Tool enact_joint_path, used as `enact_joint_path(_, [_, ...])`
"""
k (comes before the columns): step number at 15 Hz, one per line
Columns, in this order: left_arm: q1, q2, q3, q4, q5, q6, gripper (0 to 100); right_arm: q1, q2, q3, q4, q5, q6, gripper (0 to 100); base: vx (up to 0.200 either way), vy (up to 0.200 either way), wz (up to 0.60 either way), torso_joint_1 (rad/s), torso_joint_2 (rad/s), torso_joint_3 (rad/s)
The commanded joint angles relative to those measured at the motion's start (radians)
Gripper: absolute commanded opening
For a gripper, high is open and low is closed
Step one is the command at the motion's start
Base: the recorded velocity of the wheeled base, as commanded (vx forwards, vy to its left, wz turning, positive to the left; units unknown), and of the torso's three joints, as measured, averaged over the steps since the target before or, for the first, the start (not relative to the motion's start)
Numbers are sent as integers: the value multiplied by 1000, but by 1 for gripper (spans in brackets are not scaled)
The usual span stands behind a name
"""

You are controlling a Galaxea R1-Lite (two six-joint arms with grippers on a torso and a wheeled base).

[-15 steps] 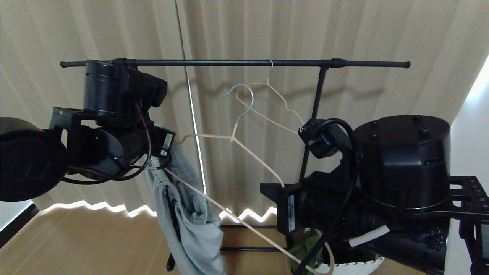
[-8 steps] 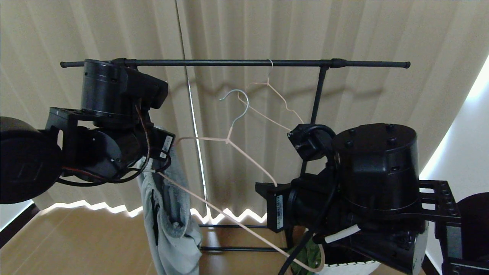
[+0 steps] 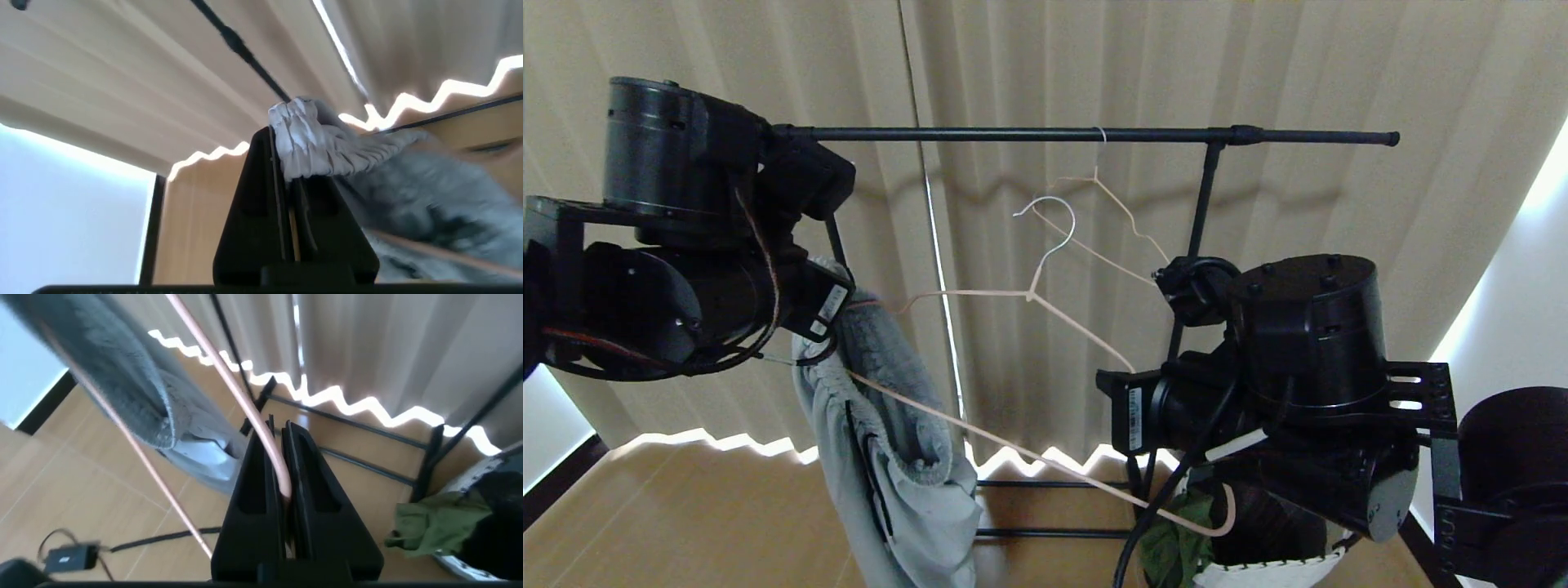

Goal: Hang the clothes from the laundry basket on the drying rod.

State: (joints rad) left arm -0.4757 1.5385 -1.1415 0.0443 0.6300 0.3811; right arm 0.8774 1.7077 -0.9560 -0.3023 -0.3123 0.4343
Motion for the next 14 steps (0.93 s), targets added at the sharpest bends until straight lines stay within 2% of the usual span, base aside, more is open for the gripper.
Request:
enact_joint_path(1, [-3,-8,14,0,-1,1,0,-12,-5,-6,-1,-1,-2,0,0,0,0,0,0,0])
enact_joint_path(5, [-61,18,11,-4,-3,-44,0,-12,-2,-17,-47,-1,-26,0,0,0,0,0,0,0])
enact_joint_path(7, [-95,54,-49,2,-1,-94,0,-9,29,-9,-110,-5,-91,0,0,0,0,0,0,0])
enact_joint_path(10, [-107,69,-100,16,-1,-125,0,-6,72,-10,-147,-27,-137,0,0,0,0,0,0,0])
enact_joint_path(14, [-153,68,-109,23,-1,-177,0,-2,138,-20,-213,-27,-178,0,0,0,0,0,0,0])
